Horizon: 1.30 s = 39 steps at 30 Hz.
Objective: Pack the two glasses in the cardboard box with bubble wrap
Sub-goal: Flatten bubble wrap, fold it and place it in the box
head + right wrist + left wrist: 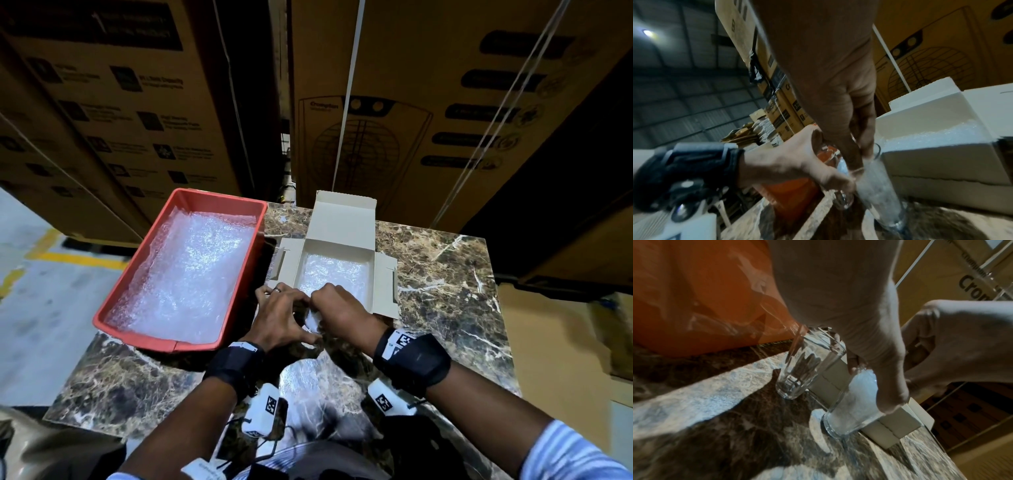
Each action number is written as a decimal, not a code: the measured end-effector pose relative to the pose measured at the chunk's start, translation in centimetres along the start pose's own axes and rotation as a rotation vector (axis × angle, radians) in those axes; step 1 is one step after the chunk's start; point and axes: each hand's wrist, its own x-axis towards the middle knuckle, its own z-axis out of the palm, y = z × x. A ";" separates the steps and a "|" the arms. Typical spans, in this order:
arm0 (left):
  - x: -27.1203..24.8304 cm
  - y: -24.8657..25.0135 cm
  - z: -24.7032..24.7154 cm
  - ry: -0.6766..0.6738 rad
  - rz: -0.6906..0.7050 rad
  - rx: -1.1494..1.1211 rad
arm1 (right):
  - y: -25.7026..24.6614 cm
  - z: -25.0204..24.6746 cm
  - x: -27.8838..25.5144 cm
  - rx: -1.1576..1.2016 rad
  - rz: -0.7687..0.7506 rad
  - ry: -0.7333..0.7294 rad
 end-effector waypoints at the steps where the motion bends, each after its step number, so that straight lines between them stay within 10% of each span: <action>1: 0.0 -0.1 -0.1 -0.002 -0.006 0.006 | -0.3 0.0 0.1 -0.063 0.003 0.000; 12: 0.0 0.3 -0.3 -0.005 -0.016 -0.002 | -1.3 0.7 0.7 -0.212 -0.002 0.049; 22: -0.2 0.5 -0.3 -0.028 -0.052 -0.022 | 1.3 1.1 -0.3 0.285 0.144 0.076; 39: -0.1 -0.9 -1.8 -0.048 -0.114 0.053 | -3.4 1.6 1.6 -0.014 0.095 0.122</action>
